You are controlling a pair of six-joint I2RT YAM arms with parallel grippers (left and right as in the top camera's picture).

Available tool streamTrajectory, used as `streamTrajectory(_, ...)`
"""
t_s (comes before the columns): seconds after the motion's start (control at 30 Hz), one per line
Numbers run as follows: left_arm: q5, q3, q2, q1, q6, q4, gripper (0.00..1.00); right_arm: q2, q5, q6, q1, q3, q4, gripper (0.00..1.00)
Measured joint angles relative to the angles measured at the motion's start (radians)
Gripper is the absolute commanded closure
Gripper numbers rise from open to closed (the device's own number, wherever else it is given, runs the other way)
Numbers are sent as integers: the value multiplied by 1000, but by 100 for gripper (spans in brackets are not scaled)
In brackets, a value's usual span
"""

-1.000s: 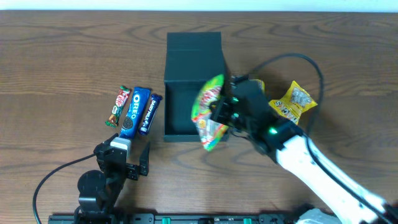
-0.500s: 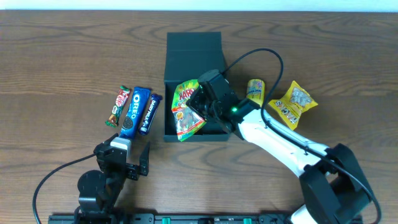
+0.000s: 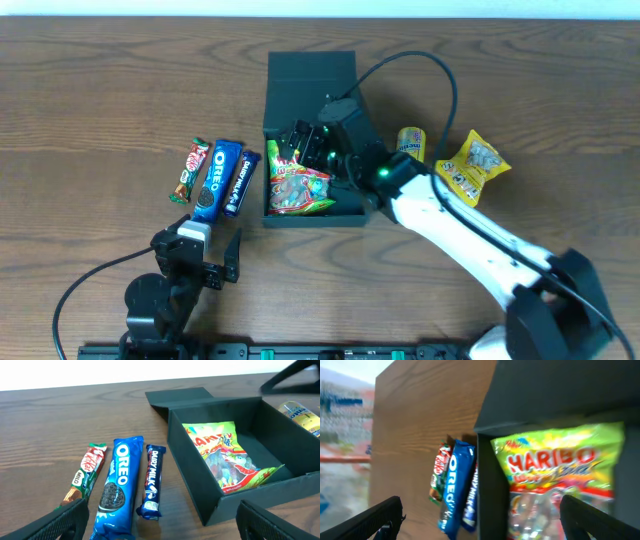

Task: Pack container
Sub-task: 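Carry the Haribo bag into the black box and release, then reach left gripper to the blue Oreo pack and grasp it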

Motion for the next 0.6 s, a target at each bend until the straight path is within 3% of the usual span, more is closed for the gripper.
streamTrajectory(0.37,0,0,0,0,0,0,5,-186,137,-422,-14,3,-268,1)
streamTrajectory(0.6,17,0,0,0,-24,0,5,-211,185,-513,-14,6,-450,1)
